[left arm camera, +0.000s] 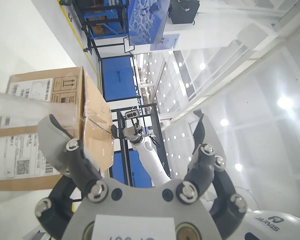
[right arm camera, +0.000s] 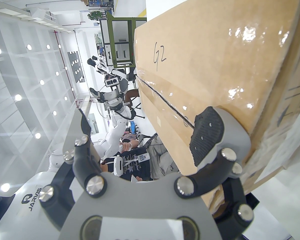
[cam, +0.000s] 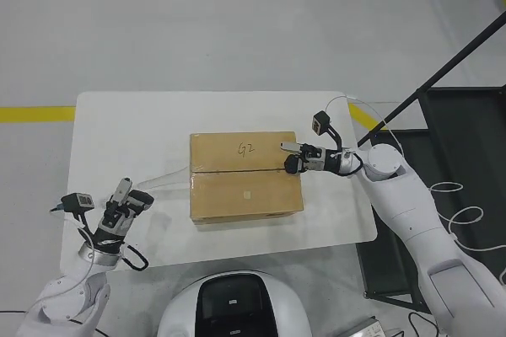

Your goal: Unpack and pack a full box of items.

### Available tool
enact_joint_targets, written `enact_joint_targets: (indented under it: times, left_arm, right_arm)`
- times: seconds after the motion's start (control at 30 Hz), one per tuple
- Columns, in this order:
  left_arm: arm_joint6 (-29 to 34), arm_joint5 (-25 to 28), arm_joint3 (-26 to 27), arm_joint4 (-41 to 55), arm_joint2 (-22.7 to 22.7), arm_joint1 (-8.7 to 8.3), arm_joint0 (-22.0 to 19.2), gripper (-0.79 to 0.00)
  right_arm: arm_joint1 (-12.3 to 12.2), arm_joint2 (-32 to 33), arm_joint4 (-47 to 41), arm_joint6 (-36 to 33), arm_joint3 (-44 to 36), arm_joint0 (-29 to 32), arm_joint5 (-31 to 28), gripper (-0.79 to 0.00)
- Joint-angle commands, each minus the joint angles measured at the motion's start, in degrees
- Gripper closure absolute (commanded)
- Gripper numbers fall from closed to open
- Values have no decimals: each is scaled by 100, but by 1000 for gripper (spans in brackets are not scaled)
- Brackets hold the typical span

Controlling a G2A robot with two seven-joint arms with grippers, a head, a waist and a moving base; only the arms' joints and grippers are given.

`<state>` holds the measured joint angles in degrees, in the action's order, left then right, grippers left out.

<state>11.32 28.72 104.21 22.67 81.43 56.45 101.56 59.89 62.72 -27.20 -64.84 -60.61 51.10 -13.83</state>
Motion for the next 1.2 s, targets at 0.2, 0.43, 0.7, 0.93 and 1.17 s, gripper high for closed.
enact_joint_targets:
  times: [0.2,0.43,0.7,0.93,1.17]
  left_arm:
    - [-454,227,-335,654,-280,142,137,-785]
    - [-454,227,-335,654,-280,142,137,-785]
    - [-788,-449,-429,999,-273,206,-147,-785]
    - [-685,-689,-898,1225,-723,338,-480,-785]
    - [-972,-650,-1365,1454,-955,479,-753,-785]
  right_arm:
    - [0,0,0,0,0,0,0,-785]
    - [0,0,0,0,0,0,0,-785]
    - [0,0,0,0,0,0,0,-785]
    - [0,0,0,0,0,0,0,-785]
    - [0,0,0,0,0,0,0,-785]
